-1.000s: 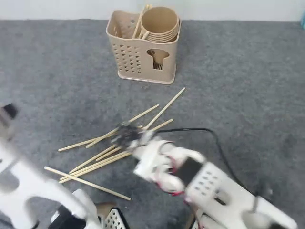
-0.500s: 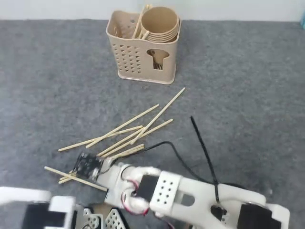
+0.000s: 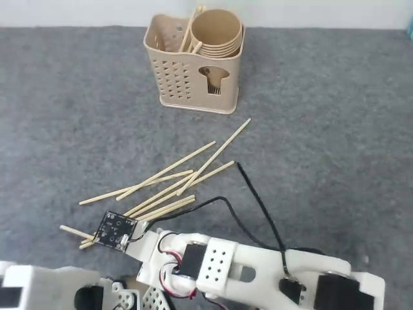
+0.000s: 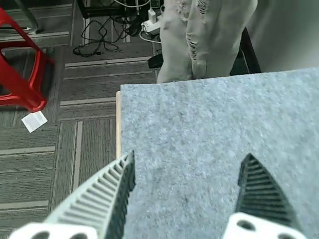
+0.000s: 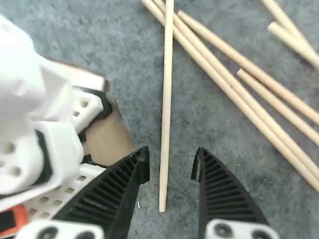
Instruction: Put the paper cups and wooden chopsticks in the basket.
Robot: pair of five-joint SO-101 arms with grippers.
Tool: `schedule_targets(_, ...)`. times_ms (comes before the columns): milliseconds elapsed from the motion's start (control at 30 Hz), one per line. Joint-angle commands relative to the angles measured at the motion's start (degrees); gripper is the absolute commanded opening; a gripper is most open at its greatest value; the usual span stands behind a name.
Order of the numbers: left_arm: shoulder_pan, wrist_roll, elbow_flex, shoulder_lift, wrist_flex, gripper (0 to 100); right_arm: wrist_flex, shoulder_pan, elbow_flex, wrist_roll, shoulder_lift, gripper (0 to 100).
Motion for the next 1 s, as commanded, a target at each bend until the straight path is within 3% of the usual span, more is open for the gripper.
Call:
schedule_targets(0,-1.05,1.05,-6.64,2.9,-0.09,32,-1.1,-0.04,-1.14,-0.7,0.92,16.3)
schedule_targets(400,-4.48,1.05,-31.08,24.79,0.0,32,2.33,-2.51,-1.58,5.01,3.12,16.5)
schedule_targets(633,-4.84,1.05,-44.88,37.36,0.0,32,9.19,-2.42,-6.33,4.4,7.43,19.8)
schedule_targets(733,-4.31,1.05,-49.36,42.73,0.26,32,10.77,-1.1,-7.56,0.26,9.19,23.5)
schedule_targets(967,-3.6,1.05,-58.15,51.08,0.35,32,12.0,-0.84,-11.25,2.11,13.32,23.3)
